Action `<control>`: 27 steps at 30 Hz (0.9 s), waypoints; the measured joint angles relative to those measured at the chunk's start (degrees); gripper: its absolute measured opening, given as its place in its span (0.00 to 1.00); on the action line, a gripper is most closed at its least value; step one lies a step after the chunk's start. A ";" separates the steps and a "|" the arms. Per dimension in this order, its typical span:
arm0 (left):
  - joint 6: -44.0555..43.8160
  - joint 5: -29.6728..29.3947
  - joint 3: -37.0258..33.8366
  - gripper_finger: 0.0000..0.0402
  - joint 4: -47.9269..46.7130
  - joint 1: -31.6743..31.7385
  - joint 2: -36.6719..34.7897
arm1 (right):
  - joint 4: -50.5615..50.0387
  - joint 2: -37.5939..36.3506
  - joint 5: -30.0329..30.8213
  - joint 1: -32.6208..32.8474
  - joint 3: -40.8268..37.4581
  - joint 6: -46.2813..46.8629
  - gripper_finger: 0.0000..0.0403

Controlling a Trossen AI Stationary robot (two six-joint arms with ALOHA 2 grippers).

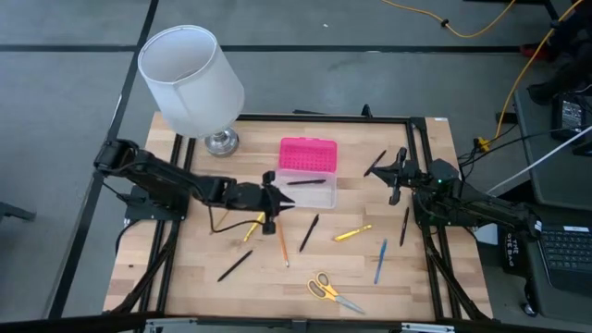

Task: Pick & place school supplies into a supply box
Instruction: Put the yellow pen into the pink supply box

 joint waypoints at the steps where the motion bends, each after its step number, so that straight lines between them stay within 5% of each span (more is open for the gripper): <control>1: -0.76 -0.67 -0.77 0.10 0.70 -0.65 -0.43 | 0.00 0.00 0.00 0.00 -0.02 -0.02 0.01; 12: -0.79 -3.11 -1.93 0.05 1.95 -6.08 -1.49 | 0.09 0.02 0.04 0.00 -0.01 0.27 0.03; 27: -1.53 1.93 -1.93 0.01 1.27 -6.63 -1.47 | 0.02 0.07 0.11 -0.02 -0.02 2.15 0.03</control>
